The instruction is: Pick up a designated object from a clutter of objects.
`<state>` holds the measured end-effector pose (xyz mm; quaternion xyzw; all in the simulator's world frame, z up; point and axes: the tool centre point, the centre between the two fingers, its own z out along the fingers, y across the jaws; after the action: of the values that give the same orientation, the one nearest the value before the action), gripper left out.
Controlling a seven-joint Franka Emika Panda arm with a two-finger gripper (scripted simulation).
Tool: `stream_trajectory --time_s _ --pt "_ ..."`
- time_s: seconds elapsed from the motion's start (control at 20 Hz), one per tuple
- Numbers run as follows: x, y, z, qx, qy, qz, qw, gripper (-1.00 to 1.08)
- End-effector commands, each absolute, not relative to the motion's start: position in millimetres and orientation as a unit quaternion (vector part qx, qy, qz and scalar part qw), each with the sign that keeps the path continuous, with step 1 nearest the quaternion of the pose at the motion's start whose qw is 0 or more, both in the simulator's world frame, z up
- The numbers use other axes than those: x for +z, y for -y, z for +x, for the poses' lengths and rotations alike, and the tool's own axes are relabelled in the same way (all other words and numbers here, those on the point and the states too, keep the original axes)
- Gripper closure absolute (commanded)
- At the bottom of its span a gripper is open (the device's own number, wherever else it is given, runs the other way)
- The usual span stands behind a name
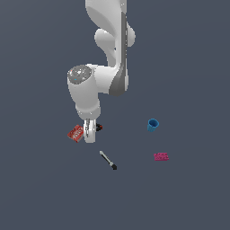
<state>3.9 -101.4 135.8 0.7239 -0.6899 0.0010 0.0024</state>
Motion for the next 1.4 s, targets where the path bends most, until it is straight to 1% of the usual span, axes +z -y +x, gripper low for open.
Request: stream_trajectory --time_s 0.0,0.6,1.35 --pt "158.6 115.1 14.0 0.001 0.690 0.724 0.003 1.08" --pt "253.9 170.8 61.3 0.001 0.689 0.724 0.003 1.08" --pt "333.4 217.2 104.9 0.000 0.688 0.726 0.001 1.08"
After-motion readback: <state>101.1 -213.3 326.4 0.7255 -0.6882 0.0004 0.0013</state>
